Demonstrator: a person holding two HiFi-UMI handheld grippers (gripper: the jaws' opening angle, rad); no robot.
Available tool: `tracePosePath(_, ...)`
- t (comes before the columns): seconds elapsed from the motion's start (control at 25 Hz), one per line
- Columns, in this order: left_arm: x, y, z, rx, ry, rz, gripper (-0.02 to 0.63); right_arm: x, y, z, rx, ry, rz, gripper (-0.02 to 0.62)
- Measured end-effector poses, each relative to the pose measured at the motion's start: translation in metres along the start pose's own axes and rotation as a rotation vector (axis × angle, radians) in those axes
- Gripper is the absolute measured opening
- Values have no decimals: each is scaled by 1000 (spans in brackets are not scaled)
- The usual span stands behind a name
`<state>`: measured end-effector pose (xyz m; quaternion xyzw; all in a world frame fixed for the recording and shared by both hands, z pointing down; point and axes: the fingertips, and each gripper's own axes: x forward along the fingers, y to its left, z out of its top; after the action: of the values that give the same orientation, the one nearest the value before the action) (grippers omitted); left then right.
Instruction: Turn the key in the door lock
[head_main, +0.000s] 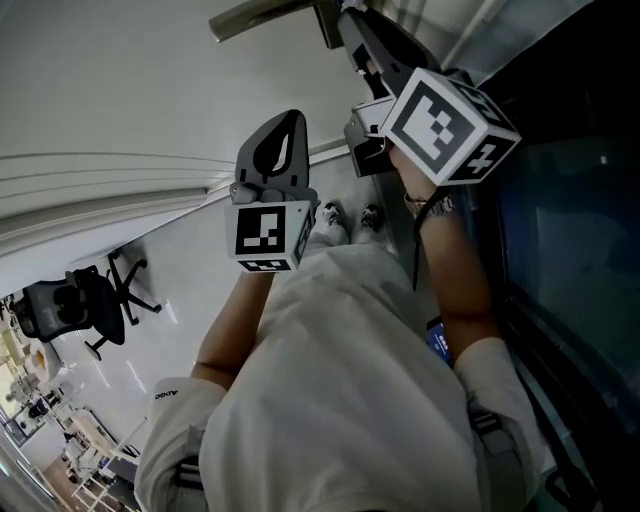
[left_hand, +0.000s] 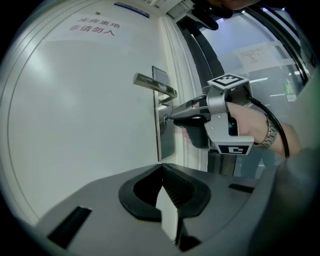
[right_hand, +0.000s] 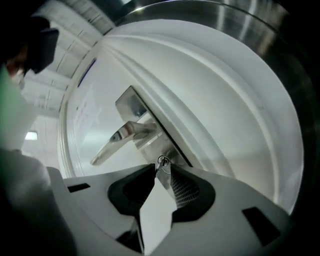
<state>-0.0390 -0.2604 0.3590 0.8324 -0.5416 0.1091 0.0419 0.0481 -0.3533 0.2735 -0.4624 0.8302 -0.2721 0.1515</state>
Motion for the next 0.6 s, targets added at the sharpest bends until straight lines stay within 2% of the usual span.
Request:
tracePosePath(0.2, 0, 0, -5, -12, 10, 3, 9, -10, 0, 0, -570, 90, -73, 144)
tracePosePath(0.36, 0, 0, -6, -24, 9, -3, 9, -10, 1, -6, -979, 184, -138, 146)
tracePosePath(0.52, 3, 6, -11, -35, 5, -1, 9, -9, 0, -8, -1445, 200, -258, 146)
tracePosePath(0.6, 3, 8, -13, -46, 4, -1, 9, -5, 1, -12, -1662, 215, -286, 146)
